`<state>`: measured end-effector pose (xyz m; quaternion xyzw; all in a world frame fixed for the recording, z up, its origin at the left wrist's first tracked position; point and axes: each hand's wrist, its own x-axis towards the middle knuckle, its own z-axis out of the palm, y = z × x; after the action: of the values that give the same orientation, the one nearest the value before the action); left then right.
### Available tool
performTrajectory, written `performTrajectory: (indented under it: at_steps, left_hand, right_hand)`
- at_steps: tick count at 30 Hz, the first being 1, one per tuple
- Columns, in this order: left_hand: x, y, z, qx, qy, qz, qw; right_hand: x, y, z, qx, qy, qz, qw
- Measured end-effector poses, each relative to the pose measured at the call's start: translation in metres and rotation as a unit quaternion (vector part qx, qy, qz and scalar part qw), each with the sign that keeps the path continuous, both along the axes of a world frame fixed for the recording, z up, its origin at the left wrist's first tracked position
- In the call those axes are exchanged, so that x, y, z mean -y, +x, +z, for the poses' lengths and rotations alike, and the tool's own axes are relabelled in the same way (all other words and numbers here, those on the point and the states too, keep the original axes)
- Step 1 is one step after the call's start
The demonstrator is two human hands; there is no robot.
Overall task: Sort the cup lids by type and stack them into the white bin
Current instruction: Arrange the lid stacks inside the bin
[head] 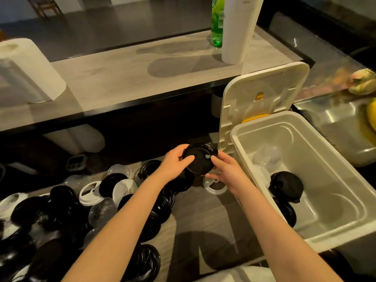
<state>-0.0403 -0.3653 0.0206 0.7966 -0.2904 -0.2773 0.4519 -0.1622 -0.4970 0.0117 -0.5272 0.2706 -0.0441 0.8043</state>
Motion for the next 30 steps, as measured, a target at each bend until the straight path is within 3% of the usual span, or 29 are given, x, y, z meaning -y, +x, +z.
performTrajectory:
  at_steps: [2, 4, 6, 9, 12, 15, 18, 22, 25, 30]
  left_hand:
    - [-0.004, 0.001, -0.002, 0.006, 0.008, 0.006, 1.0]
    - [-0.009, 0.002, -0.005, 0.027, 0.023, 0.027, 0.999]
    - [-0.014, 0.002, -0.004, 0.041, 0.035, 0.057, 0.997]
    - [-0.024, 0.005, -0.002, 0.042, 0.039, 0.079, 0.995]
    - [-0.032, 0.007, 0.002, 0.038, 0.04, 0.09, 0.994]
    - [-0.038, 0.005, 0.007, 0.023, 0.045, 0.112, 0.992]
    - [-0.042, 0.005, 0.005, 0.014, 0.04, 0.14, 0.989]
    - [-0.044, 0.001, 0.013, -0.025, 0.022, 0.185, 0.982]
    - [-0.048, 0.001, 0.017, -0.027, -0.007, 0.226, 0.974]
    - [-0.041, -0.014, 0.033, -0.01, -0.062, 0.272, 0.96]
  right_hand:
    - [0.0, 0.002, -0.007, -0.022, -0.033, -0.009, 0.999]
    - [0.0, 0.005, -0.022, -0.084, -0.129, -0.04, 0.987]
    - [0.002, 0.006, -0.039, -0.176, -0.277, -0.056, 0.943]
    - [0.0, -0.002, -0.061, -0.244, -0.46, 0.101, 0.847]
    - [-0.006, -0.008, -0.075, -0.27, -0.535, 0.239, 0.764]
    - [-0.004, -0.006, -0.08, -0.275, -0.573, 0.238, 0.734]
    - [0.003, -0.001, -0.07, -0.251, -0.561, 0.228, 0.755]
    - [-0.003, 0.004, -0.045, -0.196, -0.49, 0.148, 0.836]
    - [-0.012, 0.004, -0.017, -0.094, -0.455, 0.061, 0.883]
    - [-0.008, -0.005, 0.043, 0.024, -0.447, 0.002, 0.894]
